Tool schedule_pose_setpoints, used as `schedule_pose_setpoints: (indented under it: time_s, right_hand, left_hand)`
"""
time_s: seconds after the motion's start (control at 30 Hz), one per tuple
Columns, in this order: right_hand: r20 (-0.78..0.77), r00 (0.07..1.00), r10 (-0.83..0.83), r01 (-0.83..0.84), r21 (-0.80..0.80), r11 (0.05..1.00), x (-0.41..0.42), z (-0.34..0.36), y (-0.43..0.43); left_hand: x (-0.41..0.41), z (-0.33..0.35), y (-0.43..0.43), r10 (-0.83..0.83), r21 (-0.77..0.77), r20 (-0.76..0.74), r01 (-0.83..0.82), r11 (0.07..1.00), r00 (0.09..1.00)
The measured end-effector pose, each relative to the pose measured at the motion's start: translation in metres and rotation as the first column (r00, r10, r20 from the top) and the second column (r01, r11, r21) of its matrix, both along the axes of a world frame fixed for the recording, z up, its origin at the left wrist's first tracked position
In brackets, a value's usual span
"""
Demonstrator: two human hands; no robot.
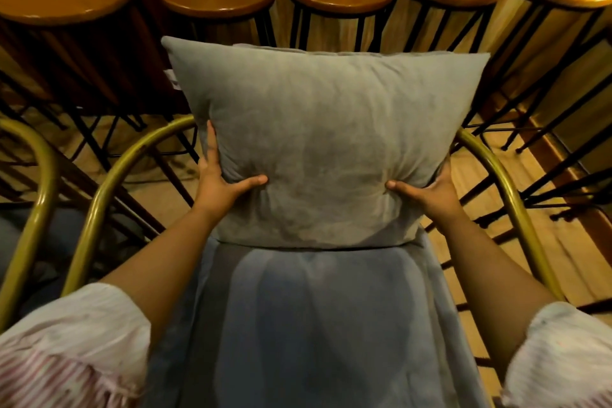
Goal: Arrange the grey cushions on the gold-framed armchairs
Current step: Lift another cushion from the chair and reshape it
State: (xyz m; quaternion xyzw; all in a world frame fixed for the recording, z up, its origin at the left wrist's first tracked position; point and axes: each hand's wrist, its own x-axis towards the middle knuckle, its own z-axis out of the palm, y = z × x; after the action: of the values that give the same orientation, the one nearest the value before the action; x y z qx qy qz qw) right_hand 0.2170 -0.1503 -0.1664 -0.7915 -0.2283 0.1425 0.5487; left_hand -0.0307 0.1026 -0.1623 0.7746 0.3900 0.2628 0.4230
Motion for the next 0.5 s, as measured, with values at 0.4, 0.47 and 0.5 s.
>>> schedule_pose_setpoints:
  time_s: [0.4,0.47,0.5]
  right_hand:
    - [-0.134,0.991,-0.027,0.012,-0.115,0.993,-0.011,-0.036,-0.002]
    - [-0.125,0.991,-0.04,0.021,-0.149,0.989,-0.025,-0.028,-0.007]
    - [-0.123,0.991,-0.055,0.033,-0.173,0.984,-0.033,-0.022,-0.008]
  left_hand:
    - [0.004,-0.022,-0.004,0.002,-0.102,-0.306,-0.035,0.994,0.952]
    - [-0.005,-0.015,-0.01,-0.039,-0.141,-0.274,0.0,0.99,0.961]
    - [-0.009,-0.007,-0.014,-0.068,-0.18,-0.236,0.025,0.983,0.969]
